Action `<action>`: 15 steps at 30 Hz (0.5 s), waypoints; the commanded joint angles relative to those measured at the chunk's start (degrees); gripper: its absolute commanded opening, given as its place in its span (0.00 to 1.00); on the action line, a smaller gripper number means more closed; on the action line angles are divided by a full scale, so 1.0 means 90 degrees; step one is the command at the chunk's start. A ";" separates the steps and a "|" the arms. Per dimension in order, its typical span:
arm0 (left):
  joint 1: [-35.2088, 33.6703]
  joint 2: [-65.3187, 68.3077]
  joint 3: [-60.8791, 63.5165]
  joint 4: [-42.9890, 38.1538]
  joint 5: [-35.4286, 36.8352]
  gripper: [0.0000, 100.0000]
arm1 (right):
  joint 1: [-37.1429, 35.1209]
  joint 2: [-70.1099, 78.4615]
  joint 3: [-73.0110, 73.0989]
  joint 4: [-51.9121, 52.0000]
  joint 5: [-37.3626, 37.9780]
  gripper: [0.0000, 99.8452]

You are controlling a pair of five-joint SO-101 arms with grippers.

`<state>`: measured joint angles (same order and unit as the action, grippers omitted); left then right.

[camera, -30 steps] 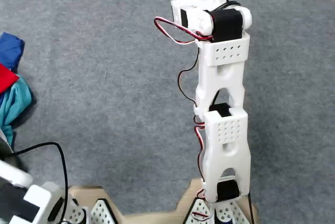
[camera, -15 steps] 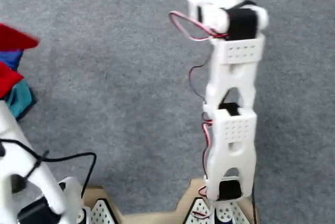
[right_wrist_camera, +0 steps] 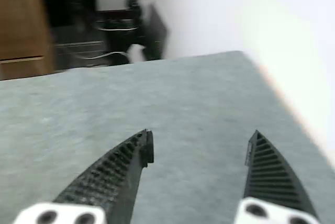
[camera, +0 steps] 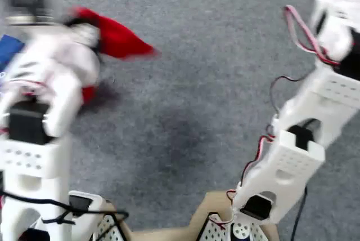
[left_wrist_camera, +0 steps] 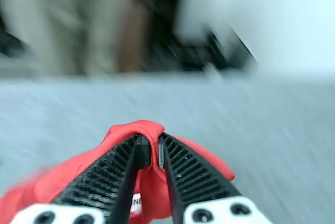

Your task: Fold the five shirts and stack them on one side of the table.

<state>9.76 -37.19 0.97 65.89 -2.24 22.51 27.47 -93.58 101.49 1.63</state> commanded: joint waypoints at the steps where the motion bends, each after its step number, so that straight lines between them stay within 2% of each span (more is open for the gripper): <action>1: 0.1348 0.0190 -0.0010 0.0469 0.0488 0.02 | 0.0806 -0.0376 -0.0210 0.0098 0.0283 0.29; 7: 0.3116 0.0913 -0.0029 0.0860 0.0654 0.02 | 0.2095 -0.0337 -0.0200 0.0098 0.0527 0.29; 10: 0.3800 0.1206 -0.0020 0.0938 0.0654 0.03 | 0.2496 -0.0337 0.0015 0.0098 0.0557 0.29; 13: 0.3927 0.1324 -0.0010 0.0957 0.0967 0.17 | 0.2652 -0.0386 0.0611 0.0098 0.0557 0.30; 15: 0.3624 0.1333 -0.0107 0.1211 0.1885 0.29 | 0.2681 -0.0386 0.1011 0.0098 0.0537 0.30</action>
<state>44.04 -25.14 1.14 74.59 6.20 45.45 27.21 -88.04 101.49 6.11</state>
